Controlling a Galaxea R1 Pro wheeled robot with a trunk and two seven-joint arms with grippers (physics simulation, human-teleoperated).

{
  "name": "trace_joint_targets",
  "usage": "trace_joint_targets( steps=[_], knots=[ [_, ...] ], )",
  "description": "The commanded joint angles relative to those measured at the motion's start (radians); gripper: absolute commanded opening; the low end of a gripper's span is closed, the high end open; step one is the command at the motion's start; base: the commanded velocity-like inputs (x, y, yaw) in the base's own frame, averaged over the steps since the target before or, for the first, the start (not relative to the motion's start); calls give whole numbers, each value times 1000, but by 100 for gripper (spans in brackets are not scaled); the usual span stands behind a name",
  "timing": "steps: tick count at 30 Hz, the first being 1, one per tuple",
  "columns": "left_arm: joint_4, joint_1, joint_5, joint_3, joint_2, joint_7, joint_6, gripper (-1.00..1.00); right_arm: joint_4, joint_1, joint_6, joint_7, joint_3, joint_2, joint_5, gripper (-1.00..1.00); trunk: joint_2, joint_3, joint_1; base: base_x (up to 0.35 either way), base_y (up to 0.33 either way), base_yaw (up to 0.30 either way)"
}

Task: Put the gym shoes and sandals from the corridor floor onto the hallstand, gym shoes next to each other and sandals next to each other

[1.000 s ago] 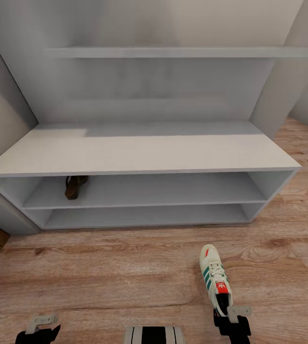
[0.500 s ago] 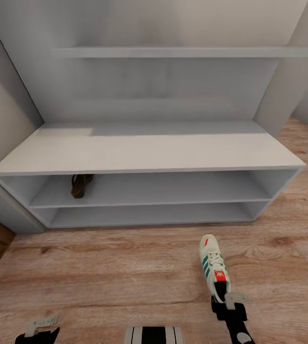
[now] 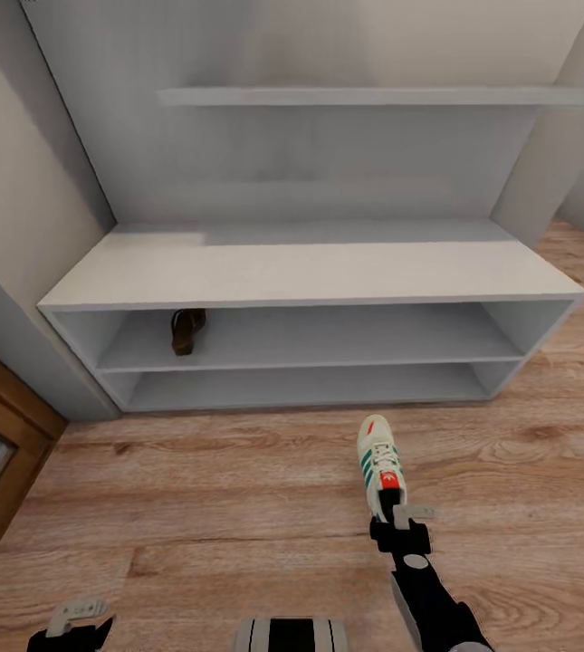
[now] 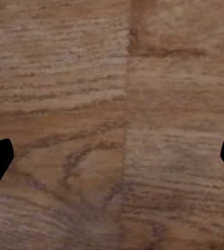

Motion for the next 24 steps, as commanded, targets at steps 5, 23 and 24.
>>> trace_joint_targets(
  steps=[5,23,24],
  knots=[
    [-5,-1,-9,9,-3,-5,-4,100,-87,-5,116,-1,-5,15,10,-100,0,-1,-1,-253,234,0],
    [4,-1,-14,1,-12,-7,-62,100,-122,-193,265,-90,-5,44,10,-100,0,-1,-1,-92,78,0],
    [4,-1,-13,1,-12,-7,-63,100,-122,-200,278,-91,-5,44,10,-100,0,-1,-1,-2,1,0]
  ],
)
